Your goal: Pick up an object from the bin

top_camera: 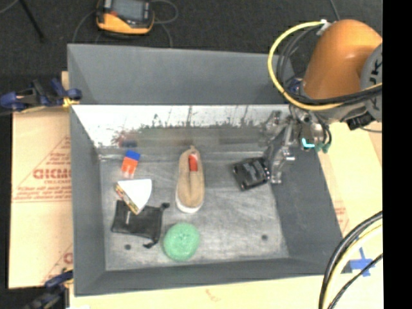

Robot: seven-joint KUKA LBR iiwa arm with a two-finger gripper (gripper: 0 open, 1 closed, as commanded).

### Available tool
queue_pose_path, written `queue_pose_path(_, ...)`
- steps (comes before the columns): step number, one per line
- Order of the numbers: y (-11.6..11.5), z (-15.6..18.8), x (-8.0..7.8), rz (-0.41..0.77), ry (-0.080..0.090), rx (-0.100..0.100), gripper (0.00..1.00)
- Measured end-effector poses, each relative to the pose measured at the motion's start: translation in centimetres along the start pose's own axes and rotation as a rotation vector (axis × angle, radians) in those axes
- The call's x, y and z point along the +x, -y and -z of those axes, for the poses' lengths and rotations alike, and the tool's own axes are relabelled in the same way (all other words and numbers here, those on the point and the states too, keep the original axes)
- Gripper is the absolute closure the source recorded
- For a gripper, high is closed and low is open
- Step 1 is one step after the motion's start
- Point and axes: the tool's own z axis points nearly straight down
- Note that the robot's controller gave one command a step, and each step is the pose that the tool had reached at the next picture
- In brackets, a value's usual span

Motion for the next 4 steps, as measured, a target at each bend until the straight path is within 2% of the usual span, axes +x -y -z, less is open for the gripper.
queue_pose_path(1,0.0,0.4,-0.2,0.002,0.007,0.001,0.00)
queue_pose_path(2,1.2,-5.5,-0.5,-0.100,0.011,-0.001,0.00)
queue_pose_path(3,3.0,-7.1,-1.2,-0.366,0.001,-0.002,0.00)
queue_pose_path(4,3.5,-6.4,-1.1,-0.364,0.007,0.000,0.00)
